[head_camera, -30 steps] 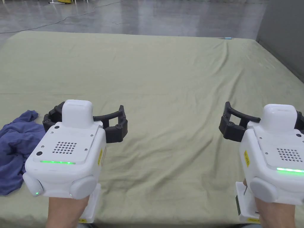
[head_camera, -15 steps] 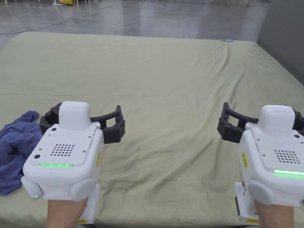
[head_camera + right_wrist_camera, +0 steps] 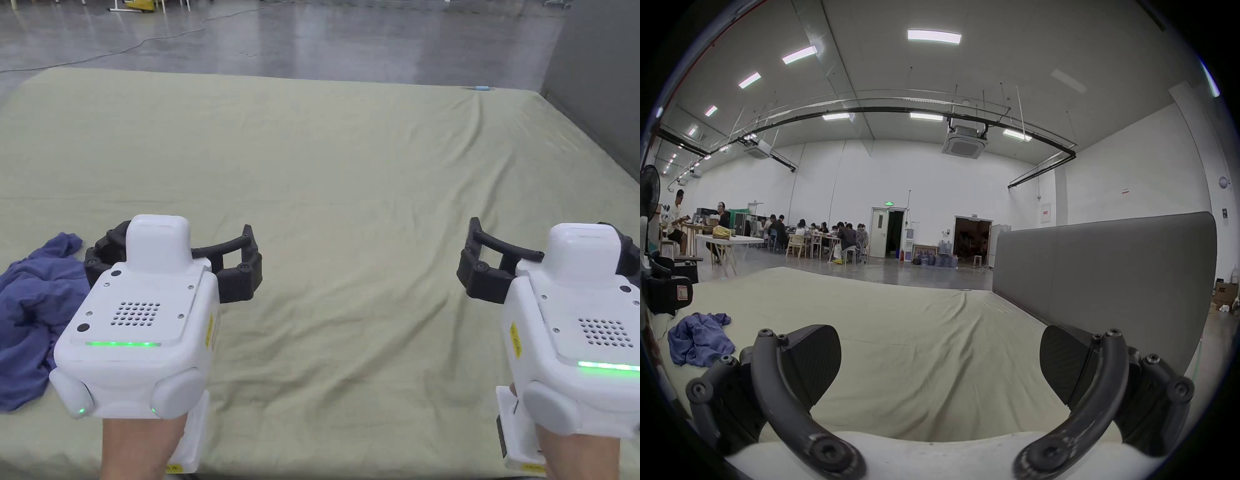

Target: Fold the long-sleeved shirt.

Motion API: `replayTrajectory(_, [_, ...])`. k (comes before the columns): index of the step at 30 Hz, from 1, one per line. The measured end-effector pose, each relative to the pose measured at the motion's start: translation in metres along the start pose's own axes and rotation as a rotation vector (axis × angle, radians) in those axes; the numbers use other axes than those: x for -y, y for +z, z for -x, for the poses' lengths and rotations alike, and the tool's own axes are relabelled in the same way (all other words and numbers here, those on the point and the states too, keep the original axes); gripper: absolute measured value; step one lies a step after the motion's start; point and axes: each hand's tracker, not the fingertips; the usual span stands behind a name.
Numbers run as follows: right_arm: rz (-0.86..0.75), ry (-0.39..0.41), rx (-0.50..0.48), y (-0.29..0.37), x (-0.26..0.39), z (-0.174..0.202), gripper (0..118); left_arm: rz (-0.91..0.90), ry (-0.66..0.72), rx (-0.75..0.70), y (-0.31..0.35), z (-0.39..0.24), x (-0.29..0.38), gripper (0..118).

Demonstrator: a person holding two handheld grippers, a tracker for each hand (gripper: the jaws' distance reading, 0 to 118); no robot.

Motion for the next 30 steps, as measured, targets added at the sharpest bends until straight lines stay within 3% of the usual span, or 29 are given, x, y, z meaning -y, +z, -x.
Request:
replayTrajectory(6, [-0.014, 0.013, 0.005, 0.0, -0.001, 0.001, 118, -0.003, 0.054, 0.041, 0.0, 0.002, -0.001, 118])
replayTrajectory(14, [0.001, -0.011, 0.013, 0.0, -0.002, 0.001, 114, -0.001, 0.012, 0.013, 0.002, -0.005, -0.003, 113])
replayTrajectory(15, [0.04, -0.033, 0.011, 0.0, -0.003, 0.0, 99, 0.009, 0.012, 0.005, 0.005, -0.006, -0.003, 82])
replayTrajectory(16, [0.079, -0.052, 0.011, -0.001, -0.005, -0.001, 99, 0.009, 0.018, 0.008, 0.009, -0.005, -0.004, 82])
replayTrajectory(17, [0.094, -0.075, -0.001, -0.001, -0.006, -0.003, 89, -0.006, 0.036, 0.034, 0.011, -0.002, -0.004, 65])
replayTrajectory(18, [0.09, -0.065, 0.014, -0.003, -0.005, -0.002, 48, 0.004, 0.042, 0.027, 0.009, -0.001, -0.004, 6])
replayTrajectory(19, [0.106, -0.044, 0.067, -0.005, -0.003, 0.0, 0, -0.019, 0.035, 0.019, 0.011, -0.002, -0.007, 0])
replayTrajectory(20, [0.101, -0.011, 0.089, -0.001, 0.002, 0.006, 0, -0.001, 0.058, 0.018, 0.011, 0.002, -0.006, 0])
replayTrajectory(22, [0.095, -0.018, 0.032, 0.001, 0.002, 0.005, 0, 0.009, 0.065, 0.013, 0.011, 0.005, -0.009, 0])
replayTrajectory(26, [0.08, -0.035, 0.008, -0.004, -0.005, 0.015, 0, 0.014, 0.057, -0.046, 0.018, 0.015, -0.015, 0])
replayTrajectory(30, [0.051, -0.048, -0.115, -0.011, -0.015, 0.06, 0, 0.015, 0.052, -0.137, 0.035, 0.05, -0.025, 0])
